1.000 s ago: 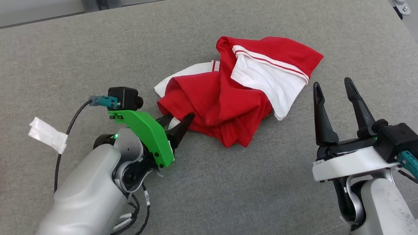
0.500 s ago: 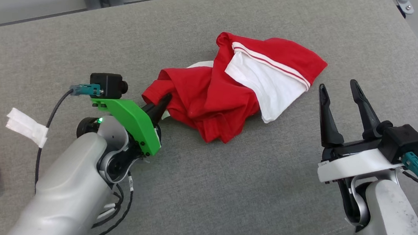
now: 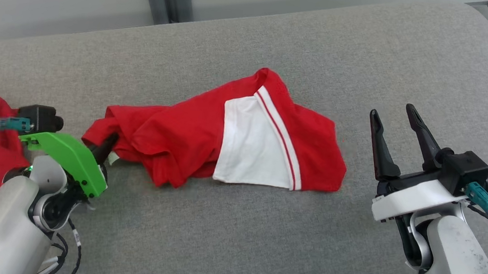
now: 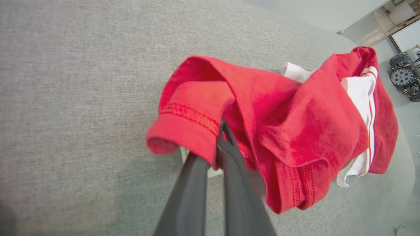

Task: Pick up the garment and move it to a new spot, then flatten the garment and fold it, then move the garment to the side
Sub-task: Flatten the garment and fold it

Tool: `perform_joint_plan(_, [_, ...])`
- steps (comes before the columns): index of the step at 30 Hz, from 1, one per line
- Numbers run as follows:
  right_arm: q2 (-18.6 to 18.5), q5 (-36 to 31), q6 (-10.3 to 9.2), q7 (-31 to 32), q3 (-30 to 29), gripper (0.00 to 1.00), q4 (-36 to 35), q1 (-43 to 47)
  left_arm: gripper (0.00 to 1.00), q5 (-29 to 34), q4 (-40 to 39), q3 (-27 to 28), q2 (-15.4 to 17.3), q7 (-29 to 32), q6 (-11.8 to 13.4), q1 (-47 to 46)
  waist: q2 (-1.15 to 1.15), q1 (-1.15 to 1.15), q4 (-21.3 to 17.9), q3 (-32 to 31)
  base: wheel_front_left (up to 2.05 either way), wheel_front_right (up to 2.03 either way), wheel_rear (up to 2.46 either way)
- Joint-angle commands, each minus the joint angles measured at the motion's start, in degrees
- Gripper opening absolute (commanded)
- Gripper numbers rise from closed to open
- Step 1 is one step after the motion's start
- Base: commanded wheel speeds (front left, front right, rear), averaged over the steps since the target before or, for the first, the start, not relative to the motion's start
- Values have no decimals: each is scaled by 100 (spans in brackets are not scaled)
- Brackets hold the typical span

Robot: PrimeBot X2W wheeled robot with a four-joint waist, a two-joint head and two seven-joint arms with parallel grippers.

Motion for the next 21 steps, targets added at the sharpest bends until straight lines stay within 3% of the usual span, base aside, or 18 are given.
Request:
perform_joint_plan(1, [-20,17,1,-16,10,100,34,40,97,6,38,45,73,-74,23,94,0,0,61,-63,0,0,0])
perform_joint_plan(5, [-49,30,1,-16,13,100,91,106,100,-42,37,113,44,-324,-12,261,0,0,110,-132,0,0,0])
perform_joint_plan(11, [-51,67,1,-16,40,100,144,179,100,353,-494,319,401,-1354,81,696,0,0,205,-224,0,0,0])
perform_joint_plan(16, [-77,120,1,-16,26,100,223,303,100,870,-1317,541,639,-2466,701,1393,0,0,312,-271,0,0,0])
perform_joint_plan(21, [-144,182,1,-16,1,100,261,440,100,1500,-2306,914,487,-2821,1418,2154,0,0,450,-316,0,0,0])
